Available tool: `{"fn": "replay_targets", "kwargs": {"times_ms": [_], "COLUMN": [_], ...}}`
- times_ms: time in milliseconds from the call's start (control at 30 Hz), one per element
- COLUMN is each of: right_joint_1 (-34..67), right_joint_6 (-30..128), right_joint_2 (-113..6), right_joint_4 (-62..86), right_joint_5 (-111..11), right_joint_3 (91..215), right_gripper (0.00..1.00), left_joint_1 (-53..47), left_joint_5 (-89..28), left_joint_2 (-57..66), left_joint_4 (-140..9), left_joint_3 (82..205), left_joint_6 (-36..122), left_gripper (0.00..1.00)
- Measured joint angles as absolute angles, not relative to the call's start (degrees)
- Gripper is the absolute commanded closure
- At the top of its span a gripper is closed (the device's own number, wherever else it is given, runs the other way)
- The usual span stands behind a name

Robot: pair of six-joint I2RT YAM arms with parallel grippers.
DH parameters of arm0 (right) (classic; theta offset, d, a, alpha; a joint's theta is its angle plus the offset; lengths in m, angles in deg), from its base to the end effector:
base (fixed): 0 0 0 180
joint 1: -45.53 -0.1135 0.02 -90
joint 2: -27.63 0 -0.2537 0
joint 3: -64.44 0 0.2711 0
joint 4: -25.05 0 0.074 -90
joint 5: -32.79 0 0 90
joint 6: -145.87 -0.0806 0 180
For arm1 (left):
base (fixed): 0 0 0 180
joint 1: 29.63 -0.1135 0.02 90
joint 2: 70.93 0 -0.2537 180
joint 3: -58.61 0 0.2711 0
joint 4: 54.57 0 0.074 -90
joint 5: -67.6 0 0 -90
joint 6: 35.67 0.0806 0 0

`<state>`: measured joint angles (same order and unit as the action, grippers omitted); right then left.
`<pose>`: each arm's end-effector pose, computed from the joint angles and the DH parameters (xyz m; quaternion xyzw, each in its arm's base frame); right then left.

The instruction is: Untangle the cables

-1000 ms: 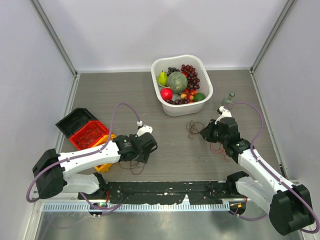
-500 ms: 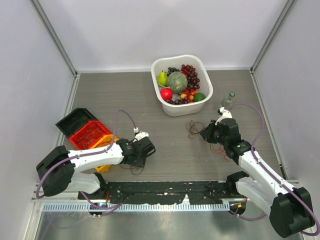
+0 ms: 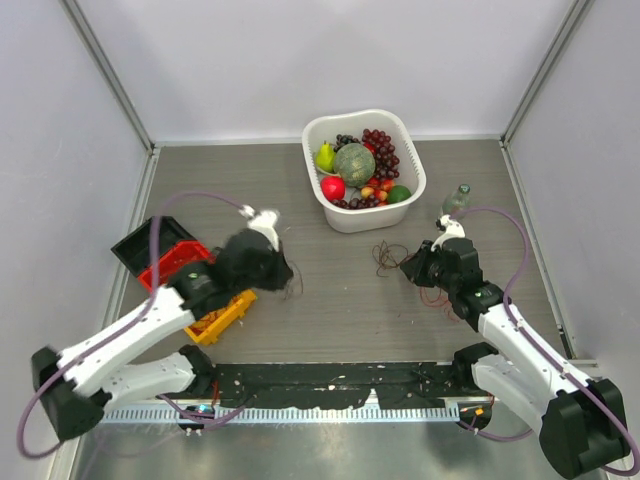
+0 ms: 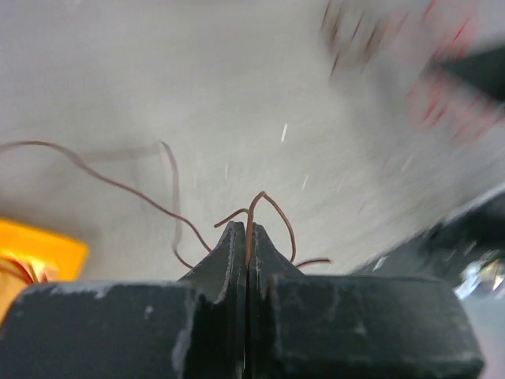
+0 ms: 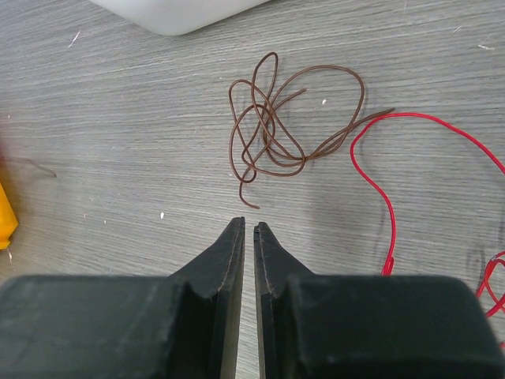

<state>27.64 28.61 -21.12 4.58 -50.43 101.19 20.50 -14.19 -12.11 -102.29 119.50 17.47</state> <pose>0.2329 0.0852 0.1652 0.0431 0.8745 0.2323 0.4237 0.1800 -0.1976 0.2304 0.0799 0.9206 -0.2110 0.3187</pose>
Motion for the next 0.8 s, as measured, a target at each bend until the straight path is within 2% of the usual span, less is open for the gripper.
{"fn": "replay_targets", "kwargs": {"times_ms": [100,233,533,800], "right_joint_1": [27.6,27.6,27.6,27.6], "right_joint_6": [28.6,28.6,28.8,28.6], "right_joint_2": [-21.3,-21.5,-21.4,-20.2], "right_joint_4": [4.6,4.6,5.9,7.0], "right_joint_5": [-50.3,-49.7,-47.4,-44.5], "right_joint_3": [101.0,101.0,100.2,99.4], "right_gripper": [0.85,0.85,0.85,0.85], "left_joint_1": [13.0,0.3,-23.1,-33.7], "left_joint_5": [-14.0,-14.0,-14.4,-12.4], "left_joint_2": [-18.7,-20.4,-11.6,-7.6], "left_joint_4": [-99.6,-99.6,-102.2,-102.2], "left_joint_3": [127.0,134.7,146.2,146.4], "left_joint_6": [20.6,24.6,27.4,26.9], "left_gripper": [1.00,1.00,1.00,1.00]}}
